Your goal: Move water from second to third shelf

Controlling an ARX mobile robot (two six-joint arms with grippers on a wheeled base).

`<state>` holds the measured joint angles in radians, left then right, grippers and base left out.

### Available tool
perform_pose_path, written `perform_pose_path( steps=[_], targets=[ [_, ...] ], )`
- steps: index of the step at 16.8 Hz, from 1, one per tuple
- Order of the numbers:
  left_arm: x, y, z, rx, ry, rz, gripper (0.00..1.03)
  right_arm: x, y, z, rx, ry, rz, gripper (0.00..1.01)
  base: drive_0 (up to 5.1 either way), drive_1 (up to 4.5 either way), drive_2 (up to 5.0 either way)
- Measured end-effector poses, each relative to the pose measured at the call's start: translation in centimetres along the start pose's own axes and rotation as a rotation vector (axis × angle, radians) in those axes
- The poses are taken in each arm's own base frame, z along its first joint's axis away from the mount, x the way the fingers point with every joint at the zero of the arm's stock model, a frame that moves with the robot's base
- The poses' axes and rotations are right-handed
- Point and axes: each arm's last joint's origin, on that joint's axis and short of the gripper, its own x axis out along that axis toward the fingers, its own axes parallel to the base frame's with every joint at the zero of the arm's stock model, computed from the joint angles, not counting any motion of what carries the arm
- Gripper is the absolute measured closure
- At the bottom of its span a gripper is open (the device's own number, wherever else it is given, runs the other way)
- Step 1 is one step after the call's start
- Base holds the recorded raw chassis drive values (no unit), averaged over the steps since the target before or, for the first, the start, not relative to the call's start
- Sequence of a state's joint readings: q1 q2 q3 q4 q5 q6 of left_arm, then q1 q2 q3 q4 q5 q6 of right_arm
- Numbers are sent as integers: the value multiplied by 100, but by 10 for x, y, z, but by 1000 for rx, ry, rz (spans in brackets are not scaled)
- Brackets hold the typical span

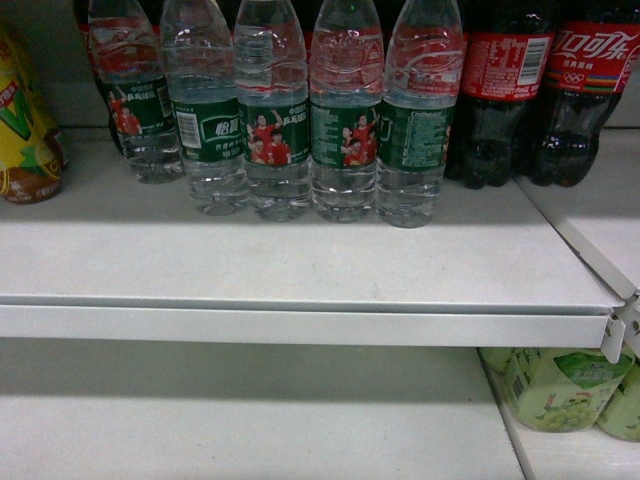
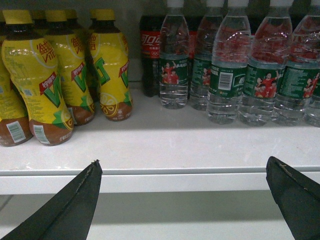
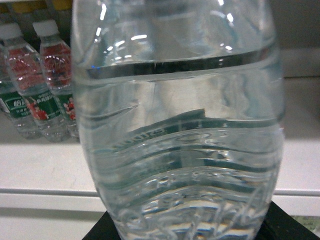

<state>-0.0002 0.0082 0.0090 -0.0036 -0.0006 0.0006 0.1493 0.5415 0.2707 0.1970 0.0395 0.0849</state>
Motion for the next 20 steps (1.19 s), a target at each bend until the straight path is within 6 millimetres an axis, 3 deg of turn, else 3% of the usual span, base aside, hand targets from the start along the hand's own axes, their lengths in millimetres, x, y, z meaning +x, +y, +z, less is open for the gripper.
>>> perform_pose_path(
  steps=[20],
  targets=[
    [0, 0, 0, 0, 1, 0, 5, -3, 0, -3, -1, 18, 4, 61, 0, 0, 0]
  ],
)
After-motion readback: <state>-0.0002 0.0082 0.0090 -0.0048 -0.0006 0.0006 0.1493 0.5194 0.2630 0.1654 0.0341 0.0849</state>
